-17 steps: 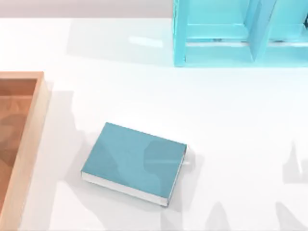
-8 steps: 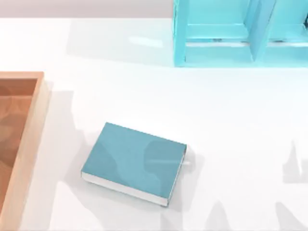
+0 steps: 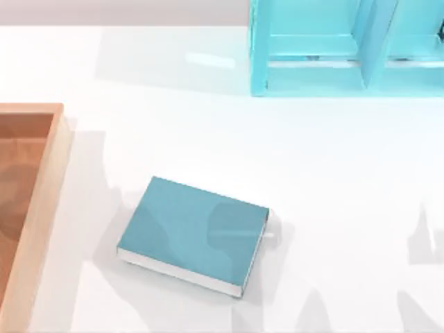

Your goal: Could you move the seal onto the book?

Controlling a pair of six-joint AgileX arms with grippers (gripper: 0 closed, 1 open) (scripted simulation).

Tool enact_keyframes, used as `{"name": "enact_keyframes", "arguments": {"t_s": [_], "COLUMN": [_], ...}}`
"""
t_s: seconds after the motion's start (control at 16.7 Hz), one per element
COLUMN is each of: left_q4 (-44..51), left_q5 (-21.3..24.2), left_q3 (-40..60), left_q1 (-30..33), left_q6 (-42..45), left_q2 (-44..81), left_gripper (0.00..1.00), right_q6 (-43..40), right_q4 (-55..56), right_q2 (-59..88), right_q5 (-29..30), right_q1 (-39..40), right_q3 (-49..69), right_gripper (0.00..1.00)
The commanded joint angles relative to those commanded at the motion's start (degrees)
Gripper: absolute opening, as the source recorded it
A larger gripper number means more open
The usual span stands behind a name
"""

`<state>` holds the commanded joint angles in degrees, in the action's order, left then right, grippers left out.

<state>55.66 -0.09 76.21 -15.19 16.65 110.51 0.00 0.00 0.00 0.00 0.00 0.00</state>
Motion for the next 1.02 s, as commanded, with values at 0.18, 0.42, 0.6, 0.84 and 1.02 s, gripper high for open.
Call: {"name": "enact_keyframes", "arguments": {"t_s": [0.18, 0.42, 0.6, 0.84, 1.02], "left_q4": [0.0, 4.2, 13.8, 28.1, 32.7], "left_q5": [0.0, -0.1, -0.1, 0.0, -0.1], "left_q3": [0.0, 4.2, 12.3, 23.2, 27.6], "left_q1": [0.1, 3.8, 10.6, 20.6, 24.9], "left_q6": [0.1, -3.5, -10.1, -20.4, -24.8], "left_q2": [0.0, -0.3, -1.3, -3.4, -4.8], "left_gripper": [0.00, 0.00, 0.00, 0.00, 0.00], "right_q6": [0.0, 0.0, 0.0, 0.0, 0.0], "right_q4": [0.0, 0.0, 0.0, 0.0, 0.0], "right_q2": [0.0, 0.0, 0.0, 0.0, 0.0], "right_q5": [0.0, 0.0, 0.0, 0.0, 0.0], "right_q1": [0.0, 0.0, 0.0, 0.0, 0.0], "right_q3": [0.0, 0.0, 0.0, 0.0, 0.0], "right_gripper": [1.00, 1.00, 1.00, 1.00, 1.00]}}
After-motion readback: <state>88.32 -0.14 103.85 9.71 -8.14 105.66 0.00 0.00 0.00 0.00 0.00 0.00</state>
